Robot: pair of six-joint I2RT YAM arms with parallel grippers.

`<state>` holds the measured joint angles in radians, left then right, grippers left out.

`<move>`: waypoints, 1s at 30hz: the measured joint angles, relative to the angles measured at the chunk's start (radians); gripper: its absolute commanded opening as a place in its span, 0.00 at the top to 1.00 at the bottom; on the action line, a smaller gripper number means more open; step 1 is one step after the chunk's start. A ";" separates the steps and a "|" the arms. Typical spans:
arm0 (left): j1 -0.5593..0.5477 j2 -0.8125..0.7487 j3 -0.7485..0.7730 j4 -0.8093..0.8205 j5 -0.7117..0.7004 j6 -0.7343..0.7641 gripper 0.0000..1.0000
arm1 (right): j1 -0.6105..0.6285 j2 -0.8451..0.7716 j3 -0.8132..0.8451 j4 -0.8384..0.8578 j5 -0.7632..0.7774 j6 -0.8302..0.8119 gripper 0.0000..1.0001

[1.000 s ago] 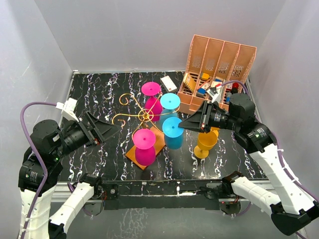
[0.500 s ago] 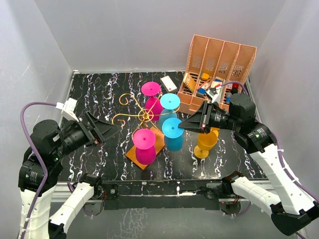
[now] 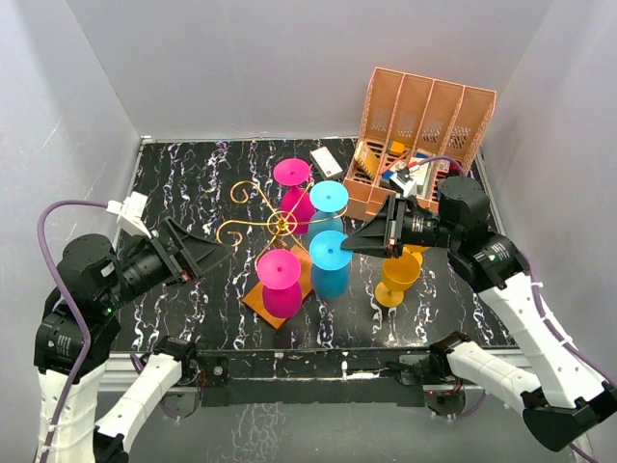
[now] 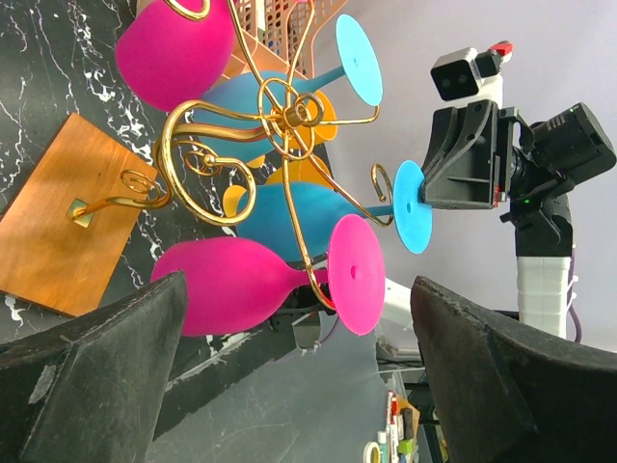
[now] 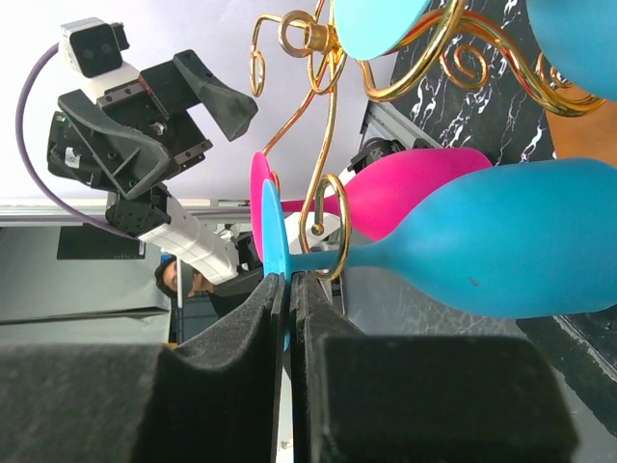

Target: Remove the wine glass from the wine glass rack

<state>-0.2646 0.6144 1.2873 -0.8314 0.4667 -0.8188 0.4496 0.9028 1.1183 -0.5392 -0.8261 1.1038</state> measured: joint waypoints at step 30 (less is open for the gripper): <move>0.000 0.105 0.186 -0.061 -0.008 0.075 0.03 | 0.000 0.064 0.037 0.113 -0.094 0.070 0.92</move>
<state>-0.2646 0.7197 1.4731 -0.8925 0.4583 -0.7441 0.4496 0.9672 1.1549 -0.4259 -0.9199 1.1740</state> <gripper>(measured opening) 0.970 0.099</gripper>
